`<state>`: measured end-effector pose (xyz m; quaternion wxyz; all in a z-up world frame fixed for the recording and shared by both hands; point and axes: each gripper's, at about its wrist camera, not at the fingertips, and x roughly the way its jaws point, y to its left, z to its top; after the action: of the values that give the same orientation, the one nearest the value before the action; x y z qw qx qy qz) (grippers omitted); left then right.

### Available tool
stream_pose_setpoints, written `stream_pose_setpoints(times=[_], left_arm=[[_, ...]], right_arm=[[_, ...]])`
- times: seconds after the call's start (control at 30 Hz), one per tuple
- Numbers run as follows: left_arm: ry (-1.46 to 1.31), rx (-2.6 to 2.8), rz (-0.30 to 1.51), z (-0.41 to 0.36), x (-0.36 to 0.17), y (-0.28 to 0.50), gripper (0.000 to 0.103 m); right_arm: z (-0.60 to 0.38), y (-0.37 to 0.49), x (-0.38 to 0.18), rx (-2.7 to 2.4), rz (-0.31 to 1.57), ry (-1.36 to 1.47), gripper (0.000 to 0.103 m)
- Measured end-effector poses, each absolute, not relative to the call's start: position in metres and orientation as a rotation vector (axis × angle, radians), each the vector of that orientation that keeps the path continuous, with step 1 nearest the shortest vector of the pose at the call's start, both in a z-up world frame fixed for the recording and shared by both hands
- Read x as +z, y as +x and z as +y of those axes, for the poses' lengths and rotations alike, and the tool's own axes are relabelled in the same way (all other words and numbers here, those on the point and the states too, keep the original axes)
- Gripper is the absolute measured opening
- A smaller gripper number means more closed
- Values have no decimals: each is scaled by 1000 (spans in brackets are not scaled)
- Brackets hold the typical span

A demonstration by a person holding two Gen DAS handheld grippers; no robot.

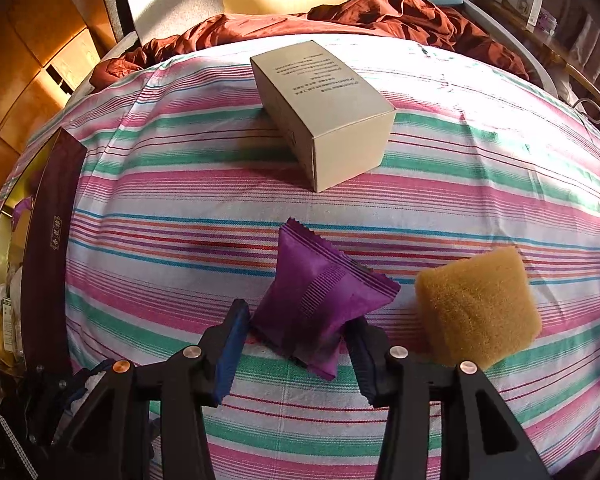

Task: Organize objects
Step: 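Drop the plastic bag into the tray with the left gripper while the right holds the packet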

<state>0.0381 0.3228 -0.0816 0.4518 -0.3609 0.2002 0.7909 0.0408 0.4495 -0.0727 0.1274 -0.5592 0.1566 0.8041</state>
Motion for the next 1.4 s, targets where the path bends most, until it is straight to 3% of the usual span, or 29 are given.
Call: stream_pose_setpoints(times=[0.37,0.93,1.4], left_arm=[[-926,2015,450,306,-75,44,34],[-815,2185,395,264,-12,51,34],[-845,2311,291,213,8,25,34]], right_arm=[[439,39,-73,2355,302,-1623,45],[424,33,-78,2358,228,-1618,46],[420,34,-79,2361,183,-1607,46]])
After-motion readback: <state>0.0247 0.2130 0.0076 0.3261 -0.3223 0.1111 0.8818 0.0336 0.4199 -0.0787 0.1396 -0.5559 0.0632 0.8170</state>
